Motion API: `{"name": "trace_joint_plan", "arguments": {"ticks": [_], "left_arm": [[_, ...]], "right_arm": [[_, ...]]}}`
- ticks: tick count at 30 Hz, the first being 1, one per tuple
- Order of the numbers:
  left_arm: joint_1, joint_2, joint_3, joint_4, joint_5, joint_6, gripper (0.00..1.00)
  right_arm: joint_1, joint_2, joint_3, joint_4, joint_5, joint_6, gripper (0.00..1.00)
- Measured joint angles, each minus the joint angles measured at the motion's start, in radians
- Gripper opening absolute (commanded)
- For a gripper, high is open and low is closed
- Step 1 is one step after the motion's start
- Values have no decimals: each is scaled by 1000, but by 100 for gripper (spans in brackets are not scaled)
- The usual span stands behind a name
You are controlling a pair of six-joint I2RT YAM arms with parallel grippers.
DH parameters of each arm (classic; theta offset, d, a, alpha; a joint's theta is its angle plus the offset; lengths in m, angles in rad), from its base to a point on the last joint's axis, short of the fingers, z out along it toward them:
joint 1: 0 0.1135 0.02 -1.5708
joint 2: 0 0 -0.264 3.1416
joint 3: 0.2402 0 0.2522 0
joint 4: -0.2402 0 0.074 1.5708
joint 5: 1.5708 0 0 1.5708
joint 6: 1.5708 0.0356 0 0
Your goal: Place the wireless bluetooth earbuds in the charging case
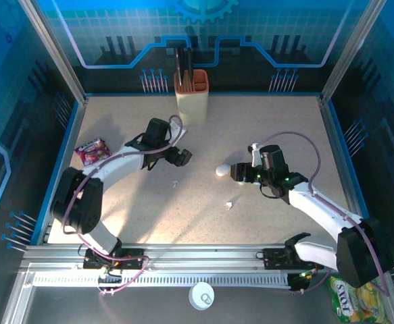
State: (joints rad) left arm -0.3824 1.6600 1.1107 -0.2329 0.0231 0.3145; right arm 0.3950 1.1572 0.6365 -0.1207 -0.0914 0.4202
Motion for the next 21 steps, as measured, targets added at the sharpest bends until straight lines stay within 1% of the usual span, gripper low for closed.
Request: {"name": "trace_joint_plan", "arguments": {"ticks": [3, 9, 15, 21], "left_arm": [[0, 85, 115, -131, -6, 111, 99], [0, 203, 285, -333, -23, 312, 99], [0, 331, 428, -445, -27, 513, 99], [0, 460, 537, -511, -26, 653, 99]], "right_arm": [[4, -12, -1, -6, -3, -3, 74], [4, -64, -24, -6, -3, -3, 74], [4, -66, -37, -11, -6, -3, 74], [4, -66, -37, -11, -14, -3, 74]]}}
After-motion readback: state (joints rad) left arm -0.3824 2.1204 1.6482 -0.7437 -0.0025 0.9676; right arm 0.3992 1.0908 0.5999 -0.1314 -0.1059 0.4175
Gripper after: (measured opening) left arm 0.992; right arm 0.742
